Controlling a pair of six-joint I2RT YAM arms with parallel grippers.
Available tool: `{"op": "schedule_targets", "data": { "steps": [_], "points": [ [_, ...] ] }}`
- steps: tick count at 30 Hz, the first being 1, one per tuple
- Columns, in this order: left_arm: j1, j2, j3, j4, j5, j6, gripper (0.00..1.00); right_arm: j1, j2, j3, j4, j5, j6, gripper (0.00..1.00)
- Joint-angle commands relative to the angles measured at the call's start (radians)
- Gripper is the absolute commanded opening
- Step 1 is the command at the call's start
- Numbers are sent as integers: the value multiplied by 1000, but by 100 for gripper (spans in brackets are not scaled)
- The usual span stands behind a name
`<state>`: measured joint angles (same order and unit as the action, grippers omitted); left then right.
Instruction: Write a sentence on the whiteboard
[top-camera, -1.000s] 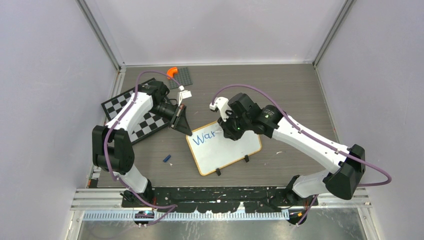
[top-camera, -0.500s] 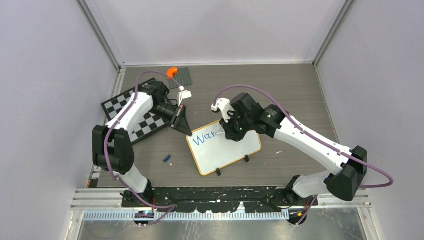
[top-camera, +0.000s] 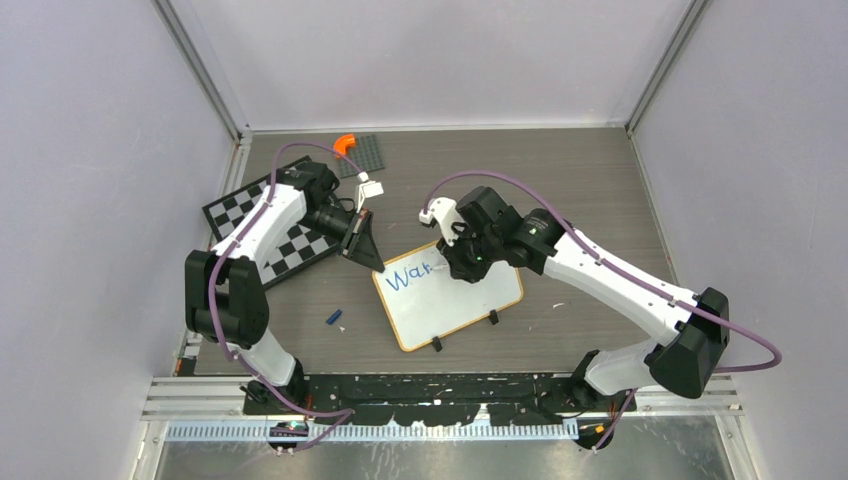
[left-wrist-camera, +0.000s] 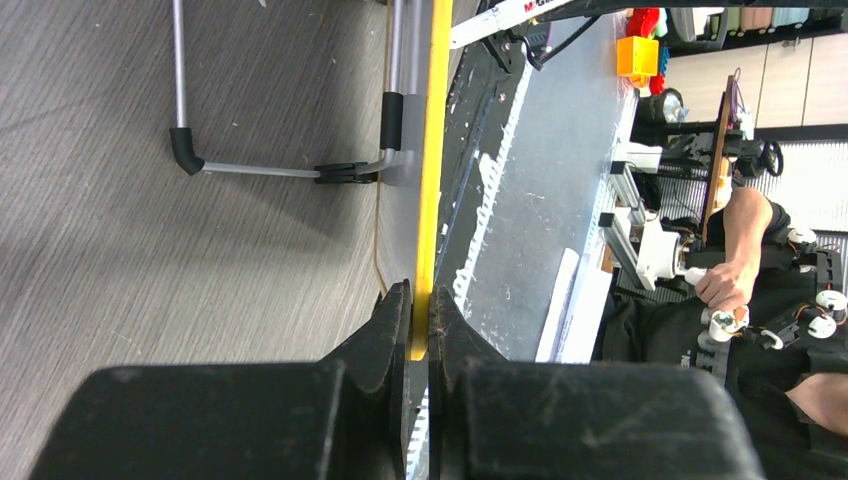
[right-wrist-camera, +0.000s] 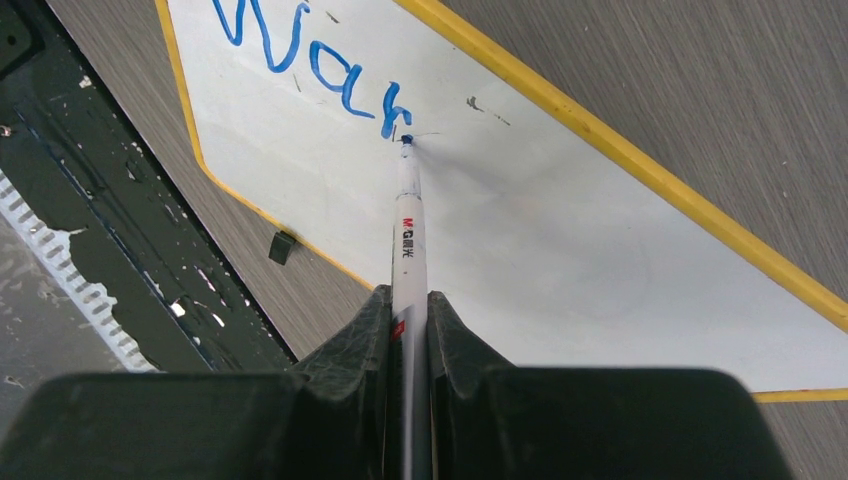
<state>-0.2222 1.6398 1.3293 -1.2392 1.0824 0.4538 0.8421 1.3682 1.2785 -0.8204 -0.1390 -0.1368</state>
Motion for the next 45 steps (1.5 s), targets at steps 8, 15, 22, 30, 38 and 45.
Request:
{"op": "schedule_targets", "data": {
  "steps": [8, 15, 22, 30, 38, 45],
  "points": [
    [-16, 20, 10, 9, -30, 6, 0, -43, -1, 62, 30, 44, -1, 0],
    [-16, 26, 13, 9, -30, 5, 0, -55, -28, 24, 27, 39, 6, 0],
    [-16, 30, 14, 9, -34, 5, 0, -55, -46, -26, 18, 13, 14, 0],
    [-18, 29, 12, 11, -37, 4, 0, -49, -30, -10, 18, 7, 5, 0],
    [-16, 29, 13, 11, -37, 4, 0, -64, -9, 61, 18, 28, -5, 0],
    [-17, 31, 14, 10, -38, 3, 0, -85, -12, 63, 16, 31, -9, 0]
  ]
}}
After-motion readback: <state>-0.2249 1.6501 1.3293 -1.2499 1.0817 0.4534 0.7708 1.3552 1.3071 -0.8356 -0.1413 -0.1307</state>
